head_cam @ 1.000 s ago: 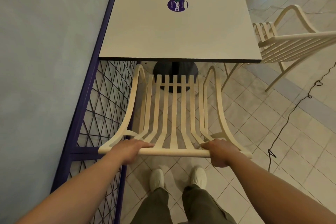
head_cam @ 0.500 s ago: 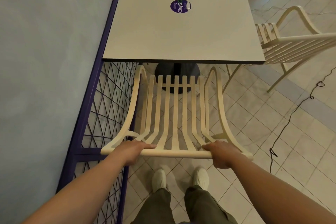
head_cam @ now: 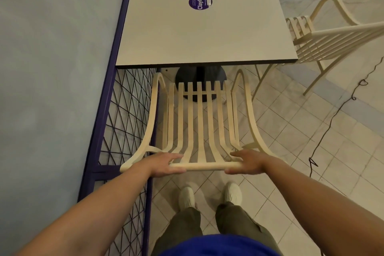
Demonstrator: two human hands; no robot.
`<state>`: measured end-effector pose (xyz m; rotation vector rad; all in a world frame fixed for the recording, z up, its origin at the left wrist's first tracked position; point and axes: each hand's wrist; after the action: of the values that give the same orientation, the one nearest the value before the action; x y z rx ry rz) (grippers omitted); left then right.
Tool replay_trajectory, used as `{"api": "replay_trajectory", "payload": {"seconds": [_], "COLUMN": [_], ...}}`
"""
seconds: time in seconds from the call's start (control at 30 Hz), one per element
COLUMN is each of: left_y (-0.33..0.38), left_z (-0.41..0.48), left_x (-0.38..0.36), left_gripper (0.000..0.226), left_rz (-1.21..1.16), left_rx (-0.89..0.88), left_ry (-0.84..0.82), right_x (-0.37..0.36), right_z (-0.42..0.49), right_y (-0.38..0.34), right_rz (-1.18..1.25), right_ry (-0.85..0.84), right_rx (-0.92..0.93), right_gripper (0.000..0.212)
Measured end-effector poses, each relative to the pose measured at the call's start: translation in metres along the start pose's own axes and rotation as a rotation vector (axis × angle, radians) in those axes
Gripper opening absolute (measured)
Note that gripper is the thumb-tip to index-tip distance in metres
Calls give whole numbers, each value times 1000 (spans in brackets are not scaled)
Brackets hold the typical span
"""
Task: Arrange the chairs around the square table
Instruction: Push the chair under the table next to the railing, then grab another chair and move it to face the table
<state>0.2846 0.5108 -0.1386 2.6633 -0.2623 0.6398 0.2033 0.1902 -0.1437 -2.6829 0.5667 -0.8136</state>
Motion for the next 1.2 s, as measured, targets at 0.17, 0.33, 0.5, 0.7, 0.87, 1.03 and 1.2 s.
{"api": "replay_trajectory", "payload": {"seconds": [0.17, 0.33, 0.5, 0.7, 0.87, 1.03, 1.2], "left_y": [18, 63, 145, 266, 361, 417, 455], "left_z": [5, 26, 54, 83, 97, 112, 121], "left_x": [8, 24, 29, 8, -19, -27, -19], "left_gripper": [80, 80, 81, 79, 78, 77, 79], "left_rz": [56, 219, 348, 472, 536, 535, 547], "left_rx": [2, -62, -179, -316, -385, -403, -383], "left_ry": [15, -19, -35, -46, -38, -66, -59], "right_x": [5, -3, -15, -48, -57, -49, -31], "right_z": [-10, -33, -66, -114, -146, -170, -183], "right_y": [0, 29, 78, 163, 229, 278, 317], "right_rz": [73, 199, 284, 423, 468, 502, 495], "right_ry": [124, 288, 441, 447, 389, 404, 411], "right_rx": [-39, -96, -154, -258, -308, -335, -343], "right_gripper": [85, 69, 57, 66, 68, 68, 70]}}
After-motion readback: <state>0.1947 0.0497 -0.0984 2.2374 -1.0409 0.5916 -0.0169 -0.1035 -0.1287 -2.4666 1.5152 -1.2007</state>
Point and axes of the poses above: each hand's wrist, its own z-axis towards the middle knuckle, its own x-axis out of the back of the hand, y = z × x, and after that the axes turned 4 degrees about z, right-handed
